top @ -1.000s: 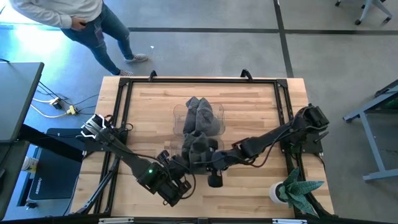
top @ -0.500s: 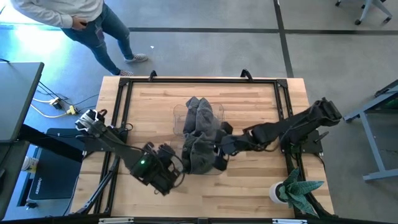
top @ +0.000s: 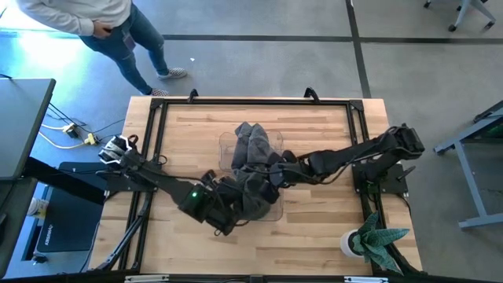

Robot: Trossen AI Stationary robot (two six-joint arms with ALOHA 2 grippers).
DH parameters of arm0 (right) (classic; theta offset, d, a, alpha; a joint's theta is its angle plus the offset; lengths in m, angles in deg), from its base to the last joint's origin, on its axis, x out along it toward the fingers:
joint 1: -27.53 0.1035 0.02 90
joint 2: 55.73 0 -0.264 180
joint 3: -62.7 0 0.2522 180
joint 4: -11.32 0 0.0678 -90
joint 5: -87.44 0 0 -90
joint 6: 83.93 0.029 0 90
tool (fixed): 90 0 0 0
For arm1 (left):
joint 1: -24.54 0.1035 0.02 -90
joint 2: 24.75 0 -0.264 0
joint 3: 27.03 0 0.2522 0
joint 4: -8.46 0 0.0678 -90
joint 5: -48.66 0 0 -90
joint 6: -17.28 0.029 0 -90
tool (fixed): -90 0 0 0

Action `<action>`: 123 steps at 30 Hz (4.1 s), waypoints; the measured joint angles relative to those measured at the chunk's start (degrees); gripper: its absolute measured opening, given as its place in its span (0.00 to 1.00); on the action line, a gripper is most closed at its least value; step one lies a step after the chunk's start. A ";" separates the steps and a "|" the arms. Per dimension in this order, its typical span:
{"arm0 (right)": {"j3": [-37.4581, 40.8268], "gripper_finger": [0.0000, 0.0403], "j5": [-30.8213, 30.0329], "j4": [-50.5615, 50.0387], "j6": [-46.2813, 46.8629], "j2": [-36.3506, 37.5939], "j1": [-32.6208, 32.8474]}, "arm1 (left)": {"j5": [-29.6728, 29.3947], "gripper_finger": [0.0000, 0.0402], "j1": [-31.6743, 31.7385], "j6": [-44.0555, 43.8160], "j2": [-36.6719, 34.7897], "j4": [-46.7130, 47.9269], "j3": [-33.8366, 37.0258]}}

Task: Pick & Place hat
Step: Adjust the black caps in the bottom transparent bin

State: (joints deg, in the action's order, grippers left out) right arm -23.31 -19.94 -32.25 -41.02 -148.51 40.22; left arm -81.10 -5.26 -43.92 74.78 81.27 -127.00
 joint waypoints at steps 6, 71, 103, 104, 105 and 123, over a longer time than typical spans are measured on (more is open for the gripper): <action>0.06 0.00 -1.09 8.84 -4.51 -1.19 0.19 | -3.98 0.00 -0.41 12.07 -0.02 -7.50 -0.01; -0.01 0.62 46.11 17.71 -62.28 -3.77 -14.22 | 19.61 0.00 -3.22 9.82 -9.51 1.66 3.67; 0.02 0.03 69.16 21.75 -71.88 -2.36 -15.15 | 20.06 0.34 1.17 14.53 -8.47 -18.08 -6.89; 0.02 0.03 69.18 21.78 -71.88 -2.36 -14.98 | 20.97 0.37 1.52 14.74 -8.16 -16.69 -6.87; 0.02 0.02 69.26 21.86 -71.89 -2.36 -14.77 | 21.13 0.38 1.71 14.67 -8.04 -14.64 -6.77; 0.00 0.01 70.48 23.83 -74.08 1.33 -13.06 | 13.82 0.03 2.09 22.98 -1.32 -16.62 -6.78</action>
State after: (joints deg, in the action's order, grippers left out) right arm -23.31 50.54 -8.41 -115.11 -147.17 27.16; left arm -67.28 -3.16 -20.94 73.45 64.65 -133.79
